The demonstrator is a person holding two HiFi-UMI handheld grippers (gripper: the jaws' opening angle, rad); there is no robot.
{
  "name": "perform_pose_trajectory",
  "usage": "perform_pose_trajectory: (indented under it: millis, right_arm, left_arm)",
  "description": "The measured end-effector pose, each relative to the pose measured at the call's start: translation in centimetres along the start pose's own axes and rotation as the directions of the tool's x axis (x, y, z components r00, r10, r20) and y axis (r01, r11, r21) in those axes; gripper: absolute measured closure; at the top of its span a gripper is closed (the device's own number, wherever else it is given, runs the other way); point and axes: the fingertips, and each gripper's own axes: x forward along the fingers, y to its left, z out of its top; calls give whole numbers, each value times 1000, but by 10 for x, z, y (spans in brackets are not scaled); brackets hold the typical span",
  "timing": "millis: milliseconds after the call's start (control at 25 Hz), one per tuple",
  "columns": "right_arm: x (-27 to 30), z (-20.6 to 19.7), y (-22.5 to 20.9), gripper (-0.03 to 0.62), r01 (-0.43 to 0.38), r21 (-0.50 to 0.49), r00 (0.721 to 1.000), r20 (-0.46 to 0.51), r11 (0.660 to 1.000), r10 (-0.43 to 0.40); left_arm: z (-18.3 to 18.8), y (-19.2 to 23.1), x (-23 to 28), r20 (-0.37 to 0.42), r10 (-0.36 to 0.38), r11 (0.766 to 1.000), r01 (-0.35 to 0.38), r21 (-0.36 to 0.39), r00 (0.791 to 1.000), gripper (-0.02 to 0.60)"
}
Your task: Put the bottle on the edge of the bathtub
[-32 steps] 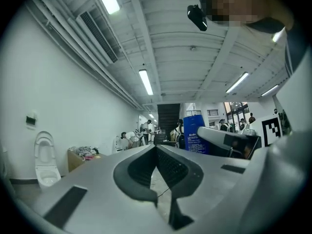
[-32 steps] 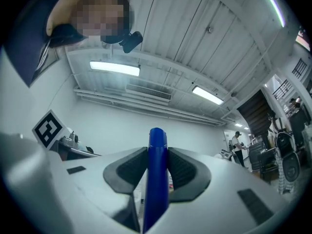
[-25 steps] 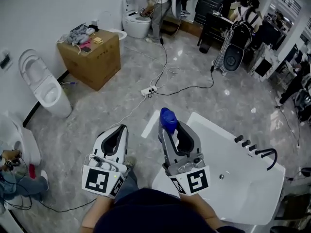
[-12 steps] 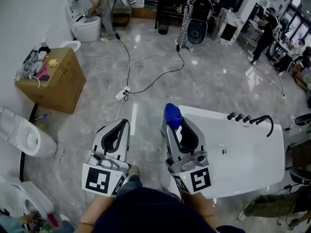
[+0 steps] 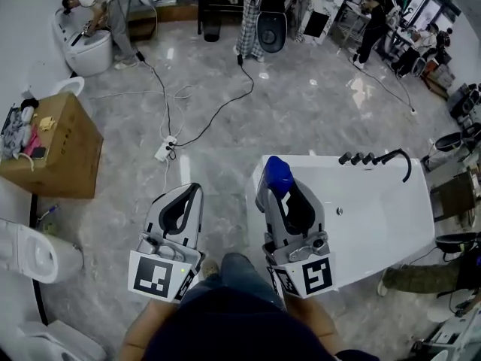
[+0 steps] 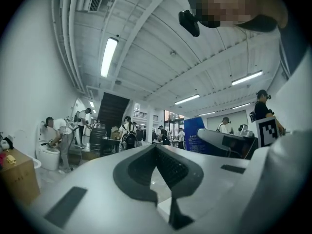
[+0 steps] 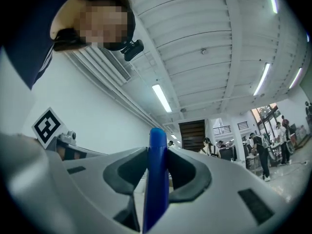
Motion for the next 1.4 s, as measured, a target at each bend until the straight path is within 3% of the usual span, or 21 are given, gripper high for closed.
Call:
perform_pose_trajectory:
  millis: [280,560,720,960,1200,1400]
  right_arm:
    - [38,-21,-51,450,20,-6,1000,1,1000,-20]
    - [115,-48,-101,450,-8,15,1000,-3,1000,8]
    - [153,-78,-127,450,-5,5,1000,-15,1000,6]
    - [175,-102,-198,450,29,15,998,-55,999,-28]
    - [177,-120,-249,450,136,-17,989,-65,991,-137]
    - [159,-152,-278,450,268,-55,953,-134,962,-273]
  left_arm:
    - [-14,9,72,-25,-44,999,43,-21,999,558]
    - [-12,48,168,-39,-61,998,60,-20,997,558]
    - [-17,70,224,-19,-105,994,105,-11,994,558]
    - [-20,60,315,-10,-182,983,181,-13,983,558]
    - [-43,42,370,-54,-293,956,292,-41,954,558]
    - [-70,23,406,-89,-429,903,423,-72,899,558]
